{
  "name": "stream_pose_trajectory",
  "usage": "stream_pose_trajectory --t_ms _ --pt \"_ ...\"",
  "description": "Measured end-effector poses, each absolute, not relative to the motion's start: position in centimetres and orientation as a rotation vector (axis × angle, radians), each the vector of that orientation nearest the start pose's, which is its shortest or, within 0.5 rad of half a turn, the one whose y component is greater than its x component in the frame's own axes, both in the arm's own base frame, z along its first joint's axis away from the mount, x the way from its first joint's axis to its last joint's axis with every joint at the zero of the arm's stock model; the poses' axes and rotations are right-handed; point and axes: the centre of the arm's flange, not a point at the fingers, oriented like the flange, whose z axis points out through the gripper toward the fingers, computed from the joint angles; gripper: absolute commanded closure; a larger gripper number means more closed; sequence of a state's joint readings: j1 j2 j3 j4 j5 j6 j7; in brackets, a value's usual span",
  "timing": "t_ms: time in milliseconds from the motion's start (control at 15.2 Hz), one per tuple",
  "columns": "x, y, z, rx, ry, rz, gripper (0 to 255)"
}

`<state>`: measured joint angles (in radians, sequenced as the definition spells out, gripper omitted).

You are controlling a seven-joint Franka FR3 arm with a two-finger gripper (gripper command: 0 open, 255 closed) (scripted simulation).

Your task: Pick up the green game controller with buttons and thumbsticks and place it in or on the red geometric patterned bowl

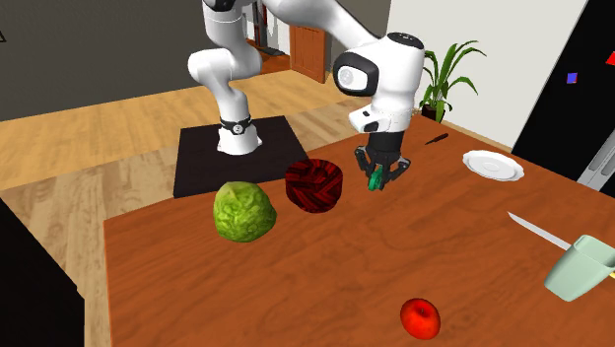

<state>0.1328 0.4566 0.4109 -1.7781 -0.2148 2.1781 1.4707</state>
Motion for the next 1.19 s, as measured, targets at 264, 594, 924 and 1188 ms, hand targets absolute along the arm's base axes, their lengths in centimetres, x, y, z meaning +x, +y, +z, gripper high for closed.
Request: stream_pose_trajectory --t_ms 264,594,924,1188 --pt "55.7 30.3 33.1 -2.877 1.283 0.014 255" --pt "50.4 26.7 32.9 -2.878 1.282 0.014 255" --pt "45.0 23.1 33.0 -2.879 1.282 0.014 255" --pt "40.3 20.2 32.6 -2.879 1.282 0.013 255"
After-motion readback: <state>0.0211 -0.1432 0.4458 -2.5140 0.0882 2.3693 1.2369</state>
